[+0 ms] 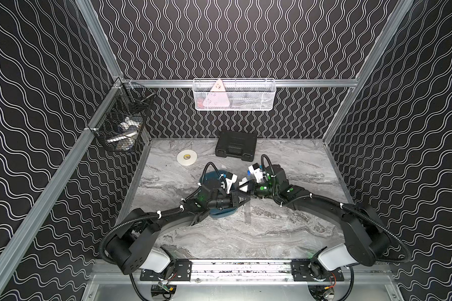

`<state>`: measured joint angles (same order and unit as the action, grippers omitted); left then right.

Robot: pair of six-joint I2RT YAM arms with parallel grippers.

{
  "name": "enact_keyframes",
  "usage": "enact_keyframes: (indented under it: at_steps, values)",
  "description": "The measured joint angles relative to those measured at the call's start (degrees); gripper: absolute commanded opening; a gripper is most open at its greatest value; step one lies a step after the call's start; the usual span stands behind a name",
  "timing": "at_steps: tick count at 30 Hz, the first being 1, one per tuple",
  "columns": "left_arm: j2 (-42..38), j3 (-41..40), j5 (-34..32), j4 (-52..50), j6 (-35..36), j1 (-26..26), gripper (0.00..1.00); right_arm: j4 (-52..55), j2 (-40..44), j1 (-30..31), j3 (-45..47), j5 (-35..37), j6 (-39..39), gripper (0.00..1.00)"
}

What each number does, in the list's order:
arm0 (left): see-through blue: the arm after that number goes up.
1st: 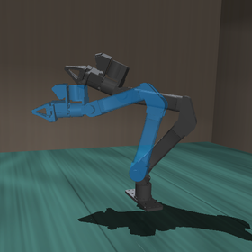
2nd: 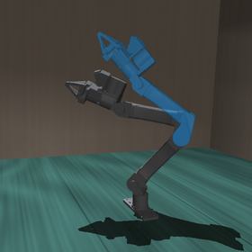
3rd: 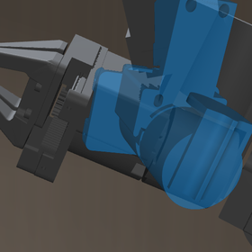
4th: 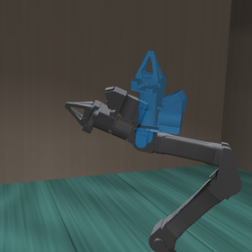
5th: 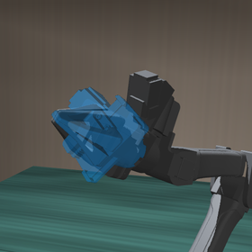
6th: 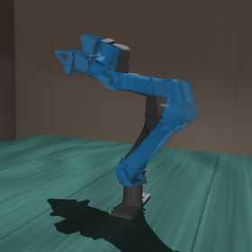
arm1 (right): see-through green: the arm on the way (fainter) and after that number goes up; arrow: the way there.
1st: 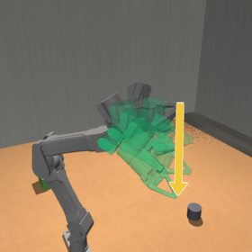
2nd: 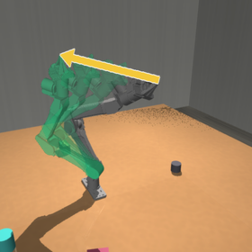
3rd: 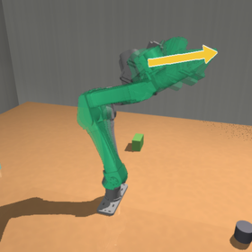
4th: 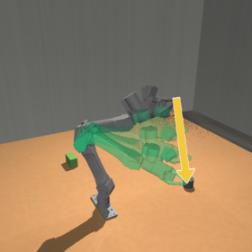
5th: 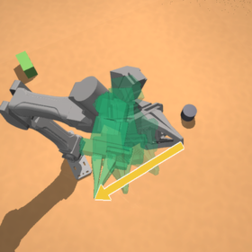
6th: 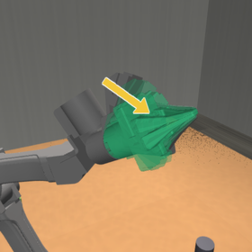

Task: Wipe the exteriors of test tubes
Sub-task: Wipe the dirt from the test tube.

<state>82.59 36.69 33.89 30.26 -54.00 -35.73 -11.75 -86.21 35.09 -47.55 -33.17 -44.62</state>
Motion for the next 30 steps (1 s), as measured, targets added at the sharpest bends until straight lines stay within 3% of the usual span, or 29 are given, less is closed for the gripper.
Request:
enact_keyframes:
  at_steps: [8, 15, 19, 25, 30]
  values:
    - [0.3, -0.6, 0.2, 1.7, 0.0, -0.1, 0.21, 1.4, 1.2, 0.6, -0.5, 3.0, 0.7, 0.17]
    - [-2.6, -2.2, -2.7, 2.1, -0.3, 0.1, 0.42, 5.0, 0.5, -2.1, -5.2, 1.4, 5.1, 0.17]
    - [-7.1, -2.6, -4.1, -2.3, 0.0, 0.8, 0.49, 7.8, 1.4, -2.4, -5.9, 0.8, 7.9, 0.18]
    - [-11.8, 1.9, -5.3, -11.8, 3.7, 6.3, 0.53, 10.9, 5.3, -2.3, -2.7, -2.0, 10.8, 0.18]
    - [-9.9, 7.6, -4.8, -15.9, 7.6, 8.5, 0.52, 12.3, 8.1, -0.3, 0.3, -4.1, 11.6, 0.19]
